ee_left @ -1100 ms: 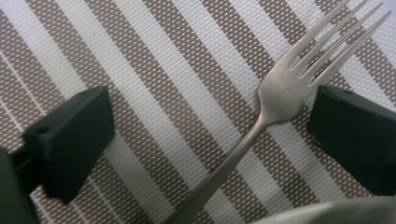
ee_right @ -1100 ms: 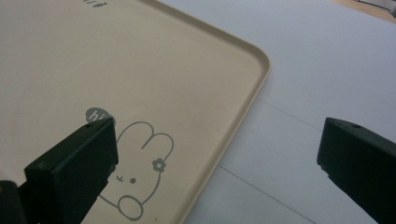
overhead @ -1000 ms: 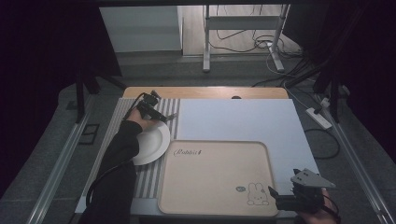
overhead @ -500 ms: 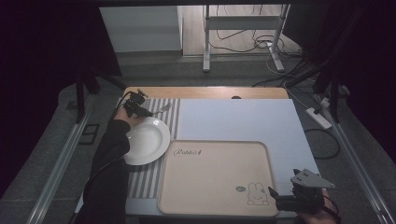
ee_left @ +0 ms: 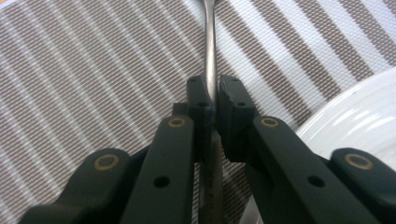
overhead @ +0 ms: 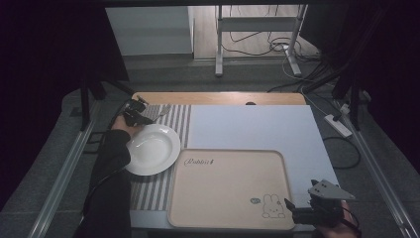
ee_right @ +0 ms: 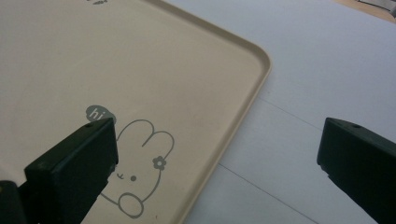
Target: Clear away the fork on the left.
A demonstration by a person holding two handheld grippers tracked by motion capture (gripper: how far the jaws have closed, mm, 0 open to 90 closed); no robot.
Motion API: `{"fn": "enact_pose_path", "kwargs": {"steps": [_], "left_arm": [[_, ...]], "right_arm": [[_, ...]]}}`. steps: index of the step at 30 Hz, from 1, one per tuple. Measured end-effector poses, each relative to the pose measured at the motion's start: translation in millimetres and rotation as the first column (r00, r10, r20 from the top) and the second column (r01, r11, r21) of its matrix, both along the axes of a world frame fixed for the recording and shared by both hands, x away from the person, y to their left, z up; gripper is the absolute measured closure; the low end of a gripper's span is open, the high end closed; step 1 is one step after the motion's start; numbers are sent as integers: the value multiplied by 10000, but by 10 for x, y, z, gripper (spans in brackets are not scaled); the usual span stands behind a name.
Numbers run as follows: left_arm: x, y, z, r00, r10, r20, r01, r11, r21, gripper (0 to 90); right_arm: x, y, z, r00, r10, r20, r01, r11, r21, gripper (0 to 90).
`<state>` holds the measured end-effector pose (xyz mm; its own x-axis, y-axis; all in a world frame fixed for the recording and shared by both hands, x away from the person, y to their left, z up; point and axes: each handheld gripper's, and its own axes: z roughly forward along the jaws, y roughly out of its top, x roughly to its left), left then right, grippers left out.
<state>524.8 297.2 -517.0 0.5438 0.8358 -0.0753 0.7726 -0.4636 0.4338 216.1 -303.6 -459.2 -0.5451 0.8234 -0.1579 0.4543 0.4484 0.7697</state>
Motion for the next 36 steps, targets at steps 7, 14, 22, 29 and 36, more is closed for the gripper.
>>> {"fn": "enact_pose_path", "kwargs": {"steps": [7,14,22,29,36], "left_arm": [[-76,174,135,9998,172,118,-174,9998,100,831],[-187,318,318,9998,163,94,-164,9997,153,830],[-367,301,411,9996,-33,282,49,9983,-589,830],[-539,172,368,9990,-354,290,380,9948,-947,831],[-752,4,338,9972,-680,310,712,9902,-1199,831]], "right_arm": [[-1,1,0,10000,-3,10,3,10000,-1,0],[0,3,-1,10000,1,7,-1,10000,-8,0],[-3,4,0,10000,0,40,0,10000,-2,0],[-3,5,0,10000,-3,40,3,10000,-10,0],[-4,6,0,10000,-1,31,1,10000,-18,0]]}}
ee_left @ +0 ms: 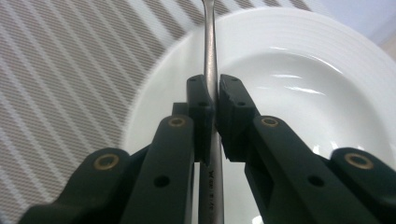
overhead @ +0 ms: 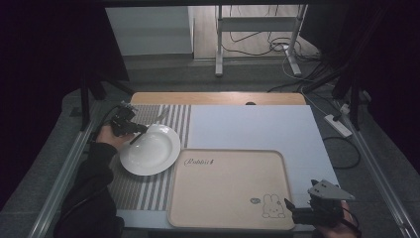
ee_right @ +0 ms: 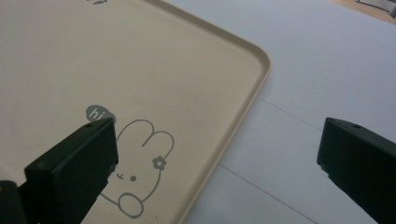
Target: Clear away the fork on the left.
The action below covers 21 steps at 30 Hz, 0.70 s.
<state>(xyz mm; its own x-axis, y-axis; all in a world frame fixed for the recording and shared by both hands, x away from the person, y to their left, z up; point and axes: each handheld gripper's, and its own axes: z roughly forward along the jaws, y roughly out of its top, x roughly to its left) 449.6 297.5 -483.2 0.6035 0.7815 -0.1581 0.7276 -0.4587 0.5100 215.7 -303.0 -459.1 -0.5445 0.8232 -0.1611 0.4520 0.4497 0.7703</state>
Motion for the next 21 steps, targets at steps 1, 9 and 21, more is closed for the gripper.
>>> {"fn": "enact_pose_path", "kwargs": {"steps": [1,9,21], "left_arm": [[-23,-21,-2,10000,-27,25,27,10000,11,831],[-273,-229,-8,9990,-430,157,433,9989,-184,830],[-641,-600,-31,9944,-1041,156,1044,9944,-153,830]], "right_arm": [[0,0,1,10000,3,-3,-3,10000,-8,0],[-5,3,1,10000,28,33,-28,10000,-65,0],[-16,12,1,9999,91,139,-90,9999,-112,0]]}}
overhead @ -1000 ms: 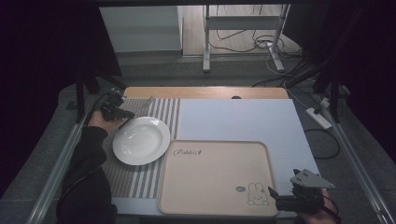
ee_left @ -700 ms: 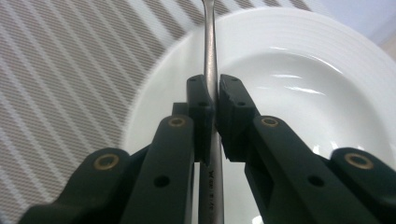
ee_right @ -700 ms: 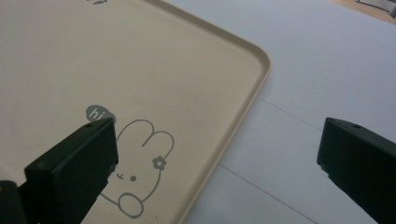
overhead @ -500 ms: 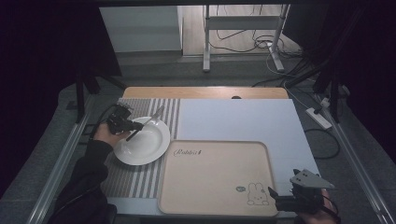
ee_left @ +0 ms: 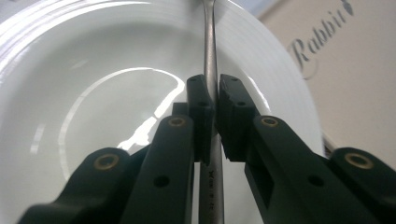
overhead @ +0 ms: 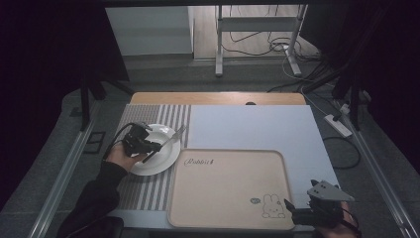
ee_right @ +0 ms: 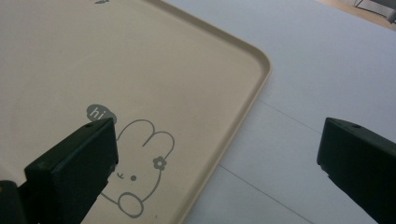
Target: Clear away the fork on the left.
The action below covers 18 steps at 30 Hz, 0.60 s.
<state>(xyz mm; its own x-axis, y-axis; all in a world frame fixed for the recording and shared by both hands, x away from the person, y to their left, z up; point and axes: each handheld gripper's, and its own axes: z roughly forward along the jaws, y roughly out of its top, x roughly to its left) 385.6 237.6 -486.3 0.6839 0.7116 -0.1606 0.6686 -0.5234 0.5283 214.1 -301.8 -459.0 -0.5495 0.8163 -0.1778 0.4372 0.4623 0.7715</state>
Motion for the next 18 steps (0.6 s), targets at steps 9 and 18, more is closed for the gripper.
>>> {"fn": "enact_pose_path", "kwargs": {"steps": [9,18], "left_arm": [[-257,-254,-42,9995,-294,-99,293,9995,-71,830],[-519,-586,-25,9974,-710,88,711,9975,-20,830]], "right_arm": [[-4,6,1,10000,30,19,-29,10000,-66,0],[-12,14,-1,9999,103,88,-102,9999,-136,0]]}}
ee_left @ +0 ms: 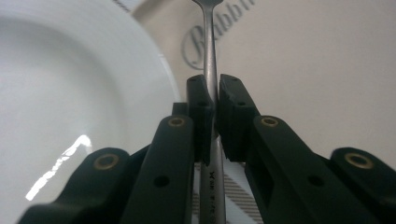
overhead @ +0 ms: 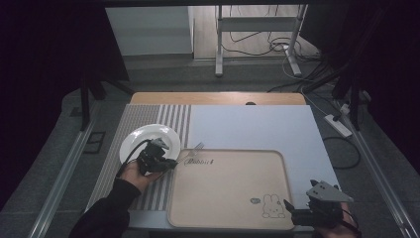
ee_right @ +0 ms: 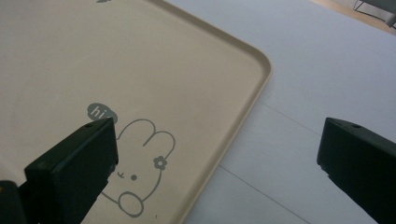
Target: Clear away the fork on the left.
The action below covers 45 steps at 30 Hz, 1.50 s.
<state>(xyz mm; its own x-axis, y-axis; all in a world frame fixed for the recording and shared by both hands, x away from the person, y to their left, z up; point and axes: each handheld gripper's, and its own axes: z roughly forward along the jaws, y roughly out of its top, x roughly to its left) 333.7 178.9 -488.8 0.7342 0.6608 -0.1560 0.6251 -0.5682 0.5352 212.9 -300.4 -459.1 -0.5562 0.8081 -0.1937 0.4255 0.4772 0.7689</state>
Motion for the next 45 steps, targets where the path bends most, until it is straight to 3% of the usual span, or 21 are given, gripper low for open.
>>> {"fn": "enact_pose_path", "kwargs": {"steps": [10,15,20,24,27,30,31,32,34,39,45], "left_arm": [[-224,-300,-33,9988,-403,-292,400,9991,-105,830],[-372,-483,-87,9963,-728,-464,732,9973,58,830],[-437,-540,-131,9939,-818,-734,831,9964,146,829],[-477,-587,-190,9884,-1010,-1134,1026,9947,88,823],[-489,-637,-231,9803,-1355,-1437,1380,9904,75,800],[-472,-661,-170,9848,-1403,-1025,1413,9900,27,745],[-458,-678,-138,9859,-1419,-889,1421,9898,-46,820],[-449,-692,-123,9856,-1471,-835,1465,9891,-126,820],[-421,-765,-106,9807,-1768,-835,1758,9842,-184,886],[-375,-969,-161,9710,-2249,-808,2282,9730,341,887],[-302,-960,-220,9744,-2071,-880,2127,9752,608,888]], "right_arm": [[-2,8,-2,10000,16,1,-16,10000,-65,0],[-6,12,-3,10000,50,21,-50,9999,-91,0],[-7,13,-3,10000,83,26,-83,9999,-142,0],[-10,20,-4,9999,120,42,-119,9998,-188,0],[-9,21,-5,9999,138,35,-137,9997,-215,0],[-7,22,-6,9999,140,29,-139,9996,-225,0],[-5,23,-6,9999,122,14,-122,9997,-222,0],[-5,23,-6,9999,122,14,-122,9997,-222,0],[-4,24,-7,9999,101,12,-100,9997,-208,0],[-5,20,-6,9999,108,11,-108,9997,-204,0],[-5,18,-7,10000,85,41,-84,9998,-175,0]]}}
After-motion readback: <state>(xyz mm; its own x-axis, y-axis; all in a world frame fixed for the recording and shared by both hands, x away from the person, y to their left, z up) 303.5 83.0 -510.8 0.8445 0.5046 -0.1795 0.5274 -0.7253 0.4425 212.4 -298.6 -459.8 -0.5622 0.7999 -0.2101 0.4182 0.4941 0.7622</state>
